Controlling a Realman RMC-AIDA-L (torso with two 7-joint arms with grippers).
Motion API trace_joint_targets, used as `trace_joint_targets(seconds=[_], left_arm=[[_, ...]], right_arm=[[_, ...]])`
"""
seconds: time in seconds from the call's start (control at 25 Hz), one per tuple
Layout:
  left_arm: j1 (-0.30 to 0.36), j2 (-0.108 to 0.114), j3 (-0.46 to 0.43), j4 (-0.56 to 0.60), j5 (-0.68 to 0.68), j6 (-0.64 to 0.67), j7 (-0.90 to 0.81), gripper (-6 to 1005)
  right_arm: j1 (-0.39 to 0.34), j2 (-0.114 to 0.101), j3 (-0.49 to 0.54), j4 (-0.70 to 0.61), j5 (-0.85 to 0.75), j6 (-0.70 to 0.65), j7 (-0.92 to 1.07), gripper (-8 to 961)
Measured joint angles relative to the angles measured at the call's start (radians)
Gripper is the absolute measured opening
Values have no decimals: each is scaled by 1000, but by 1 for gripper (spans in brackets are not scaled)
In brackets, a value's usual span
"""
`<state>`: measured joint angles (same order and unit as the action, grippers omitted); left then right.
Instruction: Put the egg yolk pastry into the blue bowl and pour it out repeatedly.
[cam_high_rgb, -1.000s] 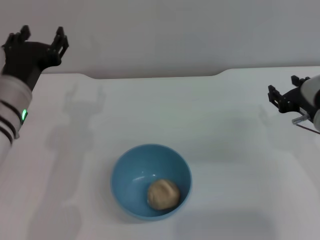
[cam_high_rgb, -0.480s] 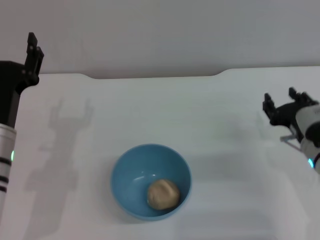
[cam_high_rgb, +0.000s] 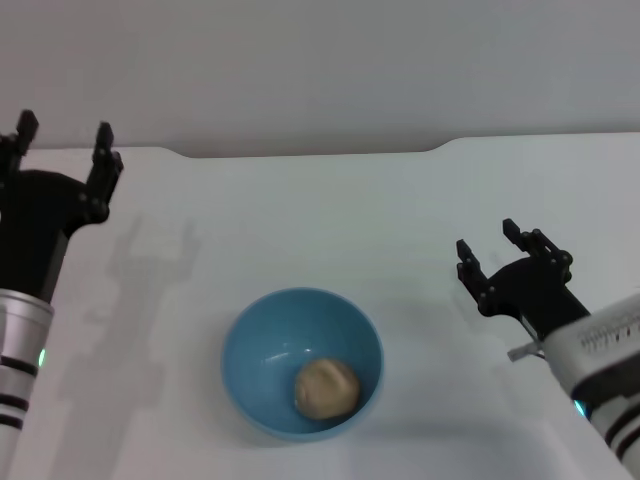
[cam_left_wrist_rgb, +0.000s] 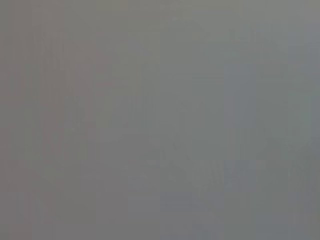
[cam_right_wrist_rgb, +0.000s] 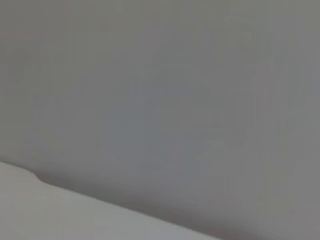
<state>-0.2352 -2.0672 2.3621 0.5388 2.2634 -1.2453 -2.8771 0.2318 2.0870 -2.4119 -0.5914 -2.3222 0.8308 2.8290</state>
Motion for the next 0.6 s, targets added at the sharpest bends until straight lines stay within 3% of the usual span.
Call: trace_joint_targets(seconds=[0.28,0.6], left_arm=[[12,-2,8,-10,-44,59,-1,716],[14,-2,8,-9,-79,73,-1,716]], right_arm=[[-34,3,-15,20,101,123,-59,552],[-38,3,-27,32,149,149,-93,552]])
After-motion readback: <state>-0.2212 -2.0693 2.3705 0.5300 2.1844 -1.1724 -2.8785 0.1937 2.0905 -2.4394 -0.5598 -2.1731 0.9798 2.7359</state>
